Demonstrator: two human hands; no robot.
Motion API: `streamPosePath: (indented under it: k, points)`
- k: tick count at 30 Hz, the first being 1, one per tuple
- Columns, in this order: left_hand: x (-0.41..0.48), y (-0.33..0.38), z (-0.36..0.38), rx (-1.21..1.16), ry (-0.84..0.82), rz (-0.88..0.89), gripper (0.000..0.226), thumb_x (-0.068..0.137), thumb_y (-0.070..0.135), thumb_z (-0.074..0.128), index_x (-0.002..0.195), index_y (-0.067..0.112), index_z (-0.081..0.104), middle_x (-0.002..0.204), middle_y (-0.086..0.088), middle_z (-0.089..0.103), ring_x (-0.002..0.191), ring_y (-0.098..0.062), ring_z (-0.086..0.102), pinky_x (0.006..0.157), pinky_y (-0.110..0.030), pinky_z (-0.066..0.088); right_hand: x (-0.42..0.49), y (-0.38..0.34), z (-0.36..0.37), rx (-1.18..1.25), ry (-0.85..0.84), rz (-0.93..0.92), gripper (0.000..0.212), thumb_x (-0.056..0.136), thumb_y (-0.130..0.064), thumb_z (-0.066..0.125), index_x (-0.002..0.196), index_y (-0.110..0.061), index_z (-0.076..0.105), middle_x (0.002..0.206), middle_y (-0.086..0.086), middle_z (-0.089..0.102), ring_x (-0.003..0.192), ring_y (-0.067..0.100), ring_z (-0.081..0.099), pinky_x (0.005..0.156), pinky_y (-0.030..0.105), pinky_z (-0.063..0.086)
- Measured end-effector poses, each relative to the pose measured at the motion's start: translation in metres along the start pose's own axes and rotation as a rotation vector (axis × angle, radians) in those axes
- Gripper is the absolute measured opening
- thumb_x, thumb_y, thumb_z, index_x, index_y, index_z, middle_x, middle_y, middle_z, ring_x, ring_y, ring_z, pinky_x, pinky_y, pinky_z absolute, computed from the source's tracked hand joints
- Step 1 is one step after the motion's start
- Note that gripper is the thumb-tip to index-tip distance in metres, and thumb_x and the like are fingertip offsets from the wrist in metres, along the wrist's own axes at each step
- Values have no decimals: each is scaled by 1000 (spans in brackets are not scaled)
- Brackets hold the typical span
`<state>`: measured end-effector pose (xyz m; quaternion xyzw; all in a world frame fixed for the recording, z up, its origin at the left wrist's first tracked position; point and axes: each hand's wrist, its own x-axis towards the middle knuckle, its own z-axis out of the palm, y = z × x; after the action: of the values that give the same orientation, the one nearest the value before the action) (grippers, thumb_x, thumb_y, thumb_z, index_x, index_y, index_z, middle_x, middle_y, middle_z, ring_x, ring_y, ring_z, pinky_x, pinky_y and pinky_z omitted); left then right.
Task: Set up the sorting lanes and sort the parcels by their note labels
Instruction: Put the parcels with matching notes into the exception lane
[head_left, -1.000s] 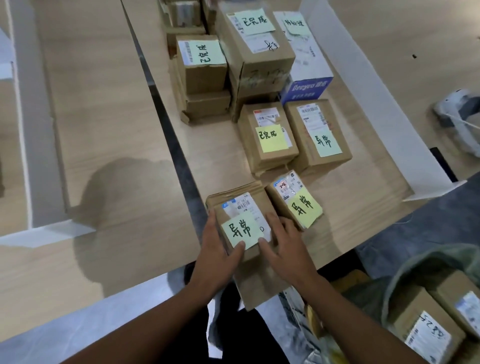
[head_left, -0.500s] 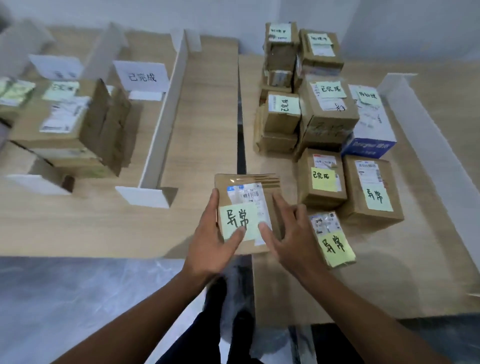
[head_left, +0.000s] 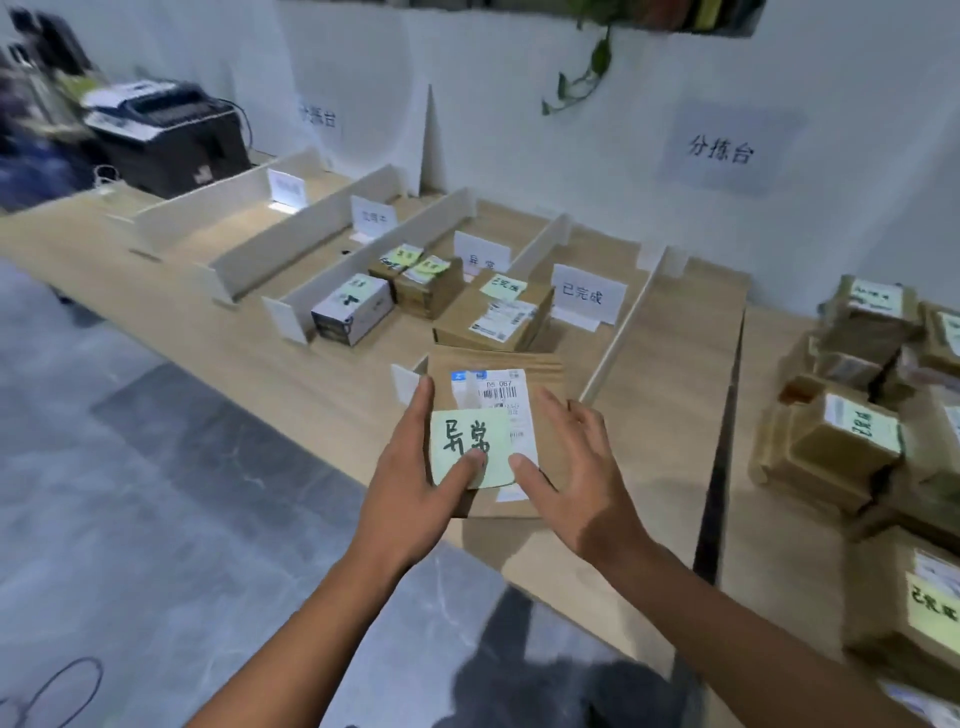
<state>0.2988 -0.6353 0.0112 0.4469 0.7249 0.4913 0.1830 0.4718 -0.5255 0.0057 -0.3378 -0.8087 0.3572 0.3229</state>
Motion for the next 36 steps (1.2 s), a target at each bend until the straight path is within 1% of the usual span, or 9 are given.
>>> streamPosePath:
  k: [5,10,16,23,26,28,32,34,36]
  points:
    - [39,-45,-95,28,126,16,92,82,70,59,156,54,7,129,63,29,122,20,45,89,-11,38,62,-60,88,17,-37,-78,67,90,-51,61,152,-39,39,140,-4,38,133,9,46,111,25,39]
    - [90,-92,-190,123,146,34,92,83,69,60,155,56,4,137,59,25,132,4,47,96,-24,42,120,-105,183,45,-43,-122,72,88,-35,72,152,-27,42,134,0,41,119,3,53,96,6,40]
    - [159,-142,-250,173,69,26,95,83,67,61,158,49,6,157,21,40,134,-8,50,105,-40,48,179,-118,261,-18,-24,-63,70,86,-57,58,149,-51,27,127,-23,26,116,-27,32,79,-7,35]
    - [282,-209,-223,52,-153,45,91,88,46,75,160,41,19,148,12,47,126,0,50,101,-28,49,257,-63,302,-82,54,91,68,88,-59,61,138,-74,17,120,-32,20,113,-38,25,70,-4,36]
    - [334,-238,-195,102,-191,42,93,89,48,72,159,45,12,142,10,33,106,19,41,83,4,36,297,-29,312,-115,106,164,69,82,-66,57,138,-75,18,122,-31,20,112,-39,22,85,4,31]
    - [367,-253,-177,113,-247,5,95,88,52,70,160,43,9,143,8,30,106,17,36,82,-2,36,321,-7,320,-121,125,248,72,81,-66,57,143,-69,21,127,-28,21,111,-36,22,91,10,31]
    - [433,-277,-146,192,-334,20,96,86,59,64,161,40,7,146,3,34,121,-3,40,91,-22,36,362,32,329,-130,152,333,72,85,-62,60,146,-65,21,129,-28,22,109,-32,26,89,-2,24]
    - [463,-292,-129,207,-393,20,95,89,54,66,161,39,7,147,-1,36,123,-9,42,90,-25,37,383,52,334,-137,146,426,74,87,-61,61,149,-59,21,140,-21,24,112,-19,30,95,9,31]
    - [487,-305,-115,215,-431,0,95,89,52,66,161,38,6,146,-3,36,126,-13,42,94,-29,39,400,69,340,-167,135,491,75,89,-58,63,152,-53,22,147,-12,25,116,-2,39,93,4,33]
